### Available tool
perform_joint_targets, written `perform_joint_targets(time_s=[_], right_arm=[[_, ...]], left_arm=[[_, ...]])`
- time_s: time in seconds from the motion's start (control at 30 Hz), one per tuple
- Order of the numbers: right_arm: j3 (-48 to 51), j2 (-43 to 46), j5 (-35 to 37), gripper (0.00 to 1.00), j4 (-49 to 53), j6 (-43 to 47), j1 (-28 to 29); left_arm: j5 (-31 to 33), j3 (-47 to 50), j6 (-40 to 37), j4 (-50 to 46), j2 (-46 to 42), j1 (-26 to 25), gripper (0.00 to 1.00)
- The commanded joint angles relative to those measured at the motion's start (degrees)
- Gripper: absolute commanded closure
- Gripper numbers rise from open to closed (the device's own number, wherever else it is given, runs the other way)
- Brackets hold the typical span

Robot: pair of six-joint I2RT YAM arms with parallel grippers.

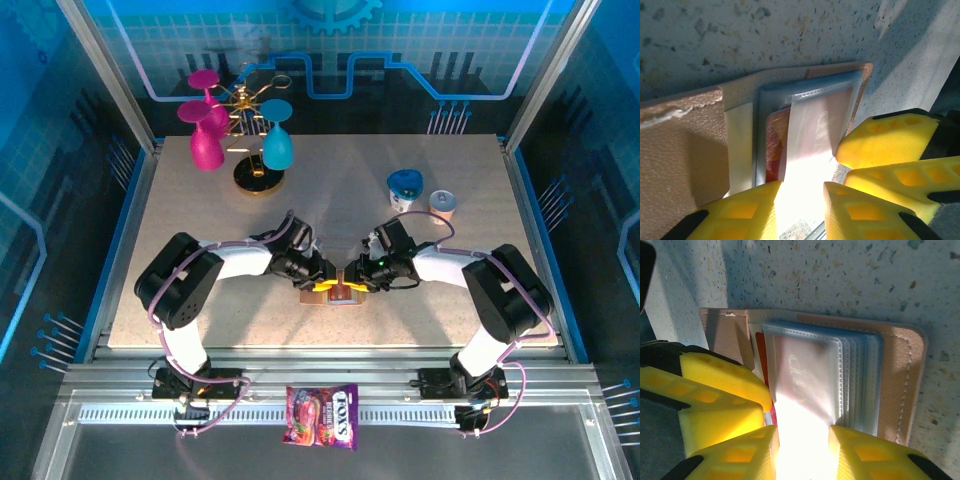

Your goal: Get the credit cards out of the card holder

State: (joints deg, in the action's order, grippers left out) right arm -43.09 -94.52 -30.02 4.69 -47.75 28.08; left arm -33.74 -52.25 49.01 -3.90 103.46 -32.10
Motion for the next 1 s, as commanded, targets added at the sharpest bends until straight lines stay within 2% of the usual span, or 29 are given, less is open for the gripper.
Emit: perform_joint_targets(time_s=[0.0,0.47,0.77,0.97], right_arm=[[0.97,-1.28,0.58,0.66,0.16,0.62,-0.13],[1.25,-1.04,0.53,0.66,0.04,0.48,-0.13],[1.23,-0.84,0.63,0.66,-0.03,0.43,-0.12],[1.28,-0.74,0.74,0.66,0.01,0.44,-0.10]], left_arm=[[1.41,-2.18,-2.22,-4.89,-0.29,0.00,0.72],[3.57,-5.06,-5.33,-10.16,0.20,0.04,0.71],[-3.44,-4.18,-1.98,-3.22,1.80,-0.46,0.69],[-1.90,-4.43,-4.28,-7.21,2.01,-0.54,0.68]])
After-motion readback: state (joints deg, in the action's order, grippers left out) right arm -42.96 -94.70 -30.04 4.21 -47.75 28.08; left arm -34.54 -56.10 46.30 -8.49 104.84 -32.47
